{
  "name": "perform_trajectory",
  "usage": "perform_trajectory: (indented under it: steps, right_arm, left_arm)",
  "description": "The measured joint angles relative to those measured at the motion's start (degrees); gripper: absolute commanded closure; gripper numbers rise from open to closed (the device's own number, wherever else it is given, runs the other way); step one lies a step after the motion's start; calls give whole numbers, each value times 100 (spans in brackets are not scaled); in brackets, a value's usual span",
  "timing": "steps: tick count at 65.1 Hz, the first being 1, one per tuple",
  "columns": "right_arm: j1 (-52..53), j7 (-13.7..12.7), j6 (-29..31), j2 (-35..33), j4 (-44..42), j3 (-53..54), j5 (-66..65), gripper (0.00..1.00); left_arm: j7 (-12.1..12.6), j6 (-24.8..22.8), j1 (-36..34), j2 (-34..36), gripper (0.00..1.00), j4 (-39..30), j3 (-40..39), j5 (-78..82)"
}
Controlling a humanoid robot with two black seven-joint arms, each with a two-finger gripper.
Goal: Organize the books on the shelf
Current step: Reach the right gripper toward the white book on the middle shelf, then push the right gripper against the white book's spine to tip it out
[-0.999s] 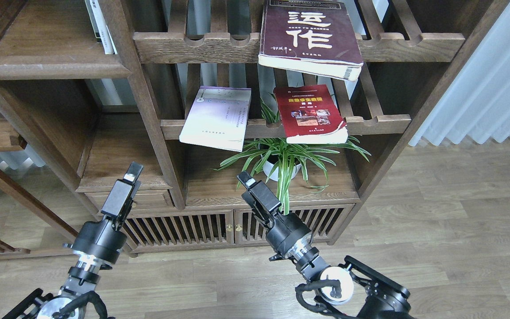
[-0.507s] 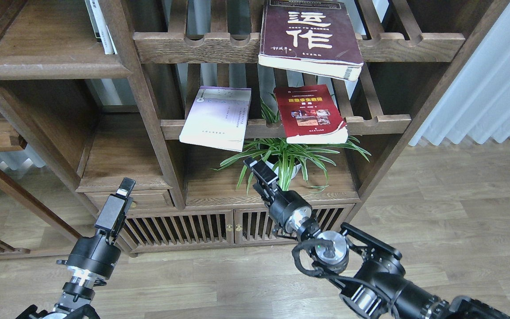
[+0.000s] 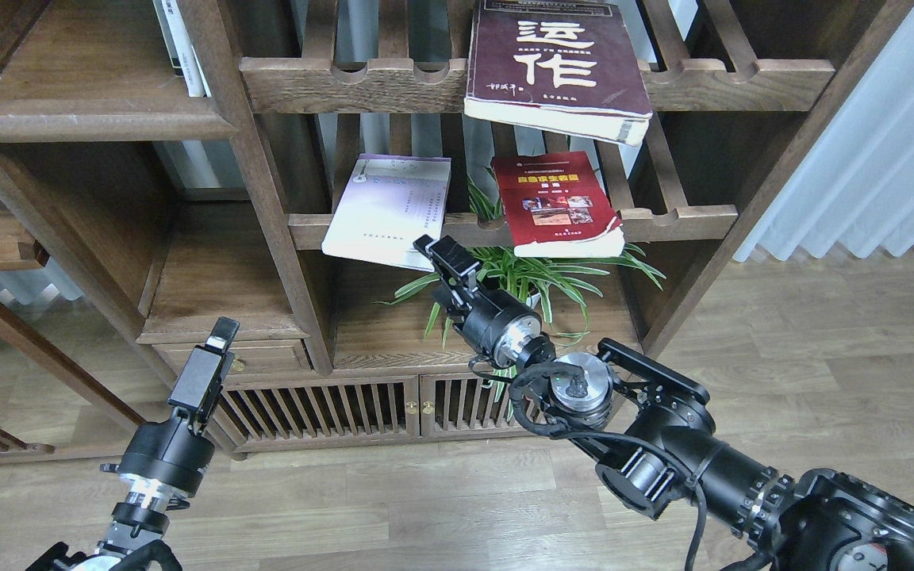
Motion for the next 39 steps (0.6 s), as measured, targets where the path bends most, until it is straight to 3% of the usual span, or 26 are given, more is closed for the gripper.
perform_trajectory:
  steps: [16,39]
  right_arm:
    - [194,-181,-51,0,-163,-99,363,6]
    - [568,-197,-51,0,-544,-92,876,9]
  left_arm:
    - [-12,0,-1,6,0,1,-120,-1]
    - [-9,0,-79,0,0,81,-128,-1]
